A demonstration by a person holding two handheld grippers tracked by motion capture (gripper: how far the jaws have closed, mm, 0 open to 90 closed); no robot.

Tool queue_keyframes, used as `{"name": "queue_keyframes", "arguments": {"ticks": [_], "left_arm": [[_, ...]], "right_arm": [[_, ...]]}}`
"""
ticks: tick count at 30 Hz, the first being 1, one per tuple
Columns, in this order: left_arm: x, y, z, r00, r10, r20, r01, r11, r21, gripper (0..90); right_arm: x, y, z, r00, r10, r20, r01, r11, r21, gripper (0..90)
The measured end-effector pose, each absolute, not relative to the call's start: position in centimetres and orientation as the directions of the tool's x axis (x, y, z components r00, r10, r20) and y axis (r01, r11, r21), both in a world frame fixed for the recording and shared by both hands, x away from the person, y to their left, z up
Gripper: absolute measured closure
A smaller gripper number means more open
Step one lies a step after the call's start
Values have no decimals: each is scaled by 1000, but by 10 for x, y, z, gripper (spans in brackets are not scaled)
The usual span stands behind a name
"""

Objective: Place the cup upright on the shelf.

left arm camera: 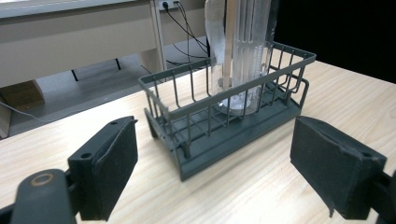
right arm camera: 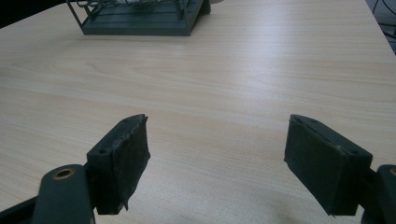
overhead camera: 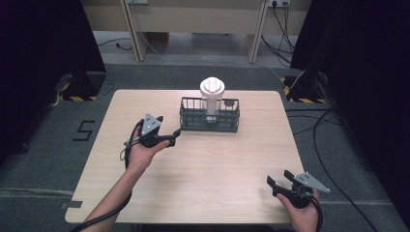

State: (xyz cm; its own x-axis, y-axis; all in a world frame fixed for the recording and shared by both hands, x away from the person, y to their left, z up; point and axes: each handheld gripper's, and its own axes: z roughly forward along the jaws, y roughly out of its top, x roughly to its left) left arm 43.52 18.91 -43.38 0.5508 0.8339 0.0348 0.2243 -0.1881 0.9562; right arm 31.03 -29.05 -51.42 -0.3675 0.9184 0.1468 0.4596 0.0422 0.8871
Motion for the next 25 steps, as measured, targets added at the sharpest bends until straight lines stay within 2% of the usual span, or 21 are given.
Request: {"name": "queue_keyframes", "arguments": {"ticks": [11,25], "left_arm": [[409,216,-447,525,850,41,228,-187,956,146],[369,253,-488,465,885,-2,255,-132,958,150]], "right_arm": [[310,-290,-514,-367,919,144,459,45,887,223],[311,-289,-514,-369,920,134,460,56,886,223]]}}
